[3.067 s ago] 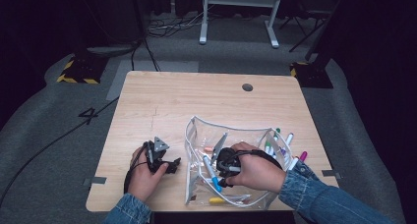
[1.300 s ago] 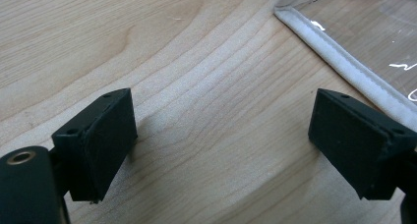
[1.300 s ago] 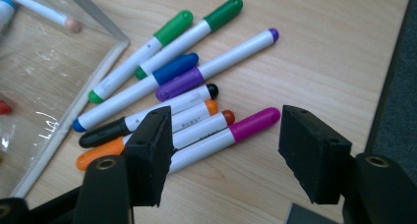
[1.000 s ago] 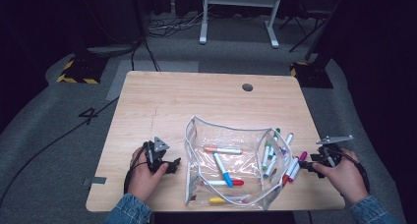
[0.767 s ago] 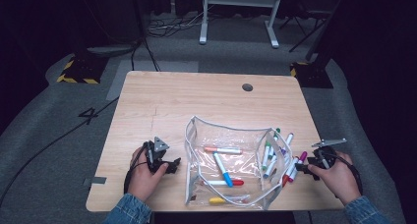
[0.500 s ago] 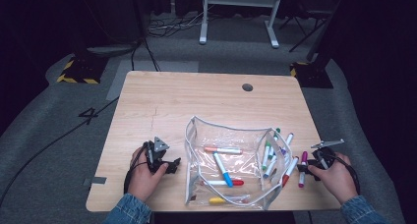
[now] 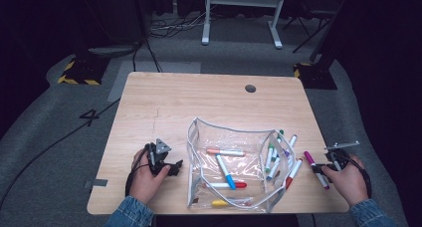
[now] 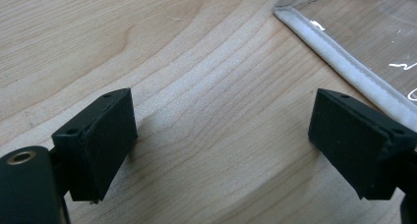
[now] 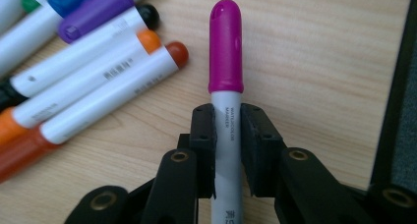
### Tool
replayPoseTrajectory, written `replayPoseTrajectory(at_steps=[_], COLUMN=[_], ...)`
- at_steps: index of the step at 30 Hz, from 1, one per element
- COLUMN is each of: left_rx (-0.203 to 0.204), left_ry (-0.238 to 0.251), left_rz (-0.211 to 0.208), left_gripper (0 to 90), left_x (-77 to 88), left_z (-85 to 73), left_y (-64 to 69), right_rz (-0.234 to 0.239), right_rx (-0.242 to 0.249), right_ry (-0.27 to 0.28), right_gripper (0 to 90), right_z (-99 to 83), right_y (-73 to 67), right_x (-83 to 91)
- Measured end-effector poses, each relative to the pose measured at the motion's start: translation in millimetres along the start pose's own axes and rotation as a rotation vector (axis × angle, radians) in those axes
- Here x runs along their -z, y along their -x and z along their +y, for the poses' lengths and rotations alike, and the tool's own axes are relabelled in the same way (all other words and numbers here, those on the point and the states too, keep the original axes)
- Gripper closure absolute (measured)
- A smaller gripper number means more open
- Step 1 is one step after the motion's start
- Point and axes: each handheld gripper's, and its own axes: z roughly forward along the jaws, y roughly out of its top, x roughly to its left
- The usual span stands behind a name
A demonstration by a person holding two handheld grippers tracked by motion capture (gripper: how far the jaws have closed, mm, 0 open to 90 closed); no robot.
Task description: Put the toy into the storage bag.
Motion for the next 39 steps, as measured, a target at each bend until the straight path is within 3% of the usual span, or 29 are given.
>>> replayPoseTrajectory(at_steps=[8, 23, 30, 32, 39], left_rx=[0.0, -0.001, -0.001, 0.002, 0.002], left_ry=[0.0, -0.003, -0.008, -0.006, -0.006], left_rz=[0.0, 0.001, -0.004, -0.004, -0.005], left_gripper=[11.3, 11.2, 11.1, 11.1, 11.1], left_x=[0.0, 0.2, 0.5, 0.4, 0.4], left_z=[0.0, 0.2, 0.4, 0.4, 0.4], left_y=[0.1, 0.1, -0.3, 0.0, 0.0], right_rz=[0.039, 0.121, 0.146, 0.163, 0.242], right_rx=[0.066, 0.188, 0.284, 0.292, 0.409], right_ry=[0.065, 0.175, 0.206, 0.202, 0.173], right_gripper=[77.6, 77.6, 77.6, 77.6, 77.6], right_z=[20.0, 65.5, 85.2, 89.0, 101.2], right_y=[-10.8, -48.5, -77.6, -87.4, -122.5], right_x=[38.6, 113.2, 136.4, 142.1, 146.1])
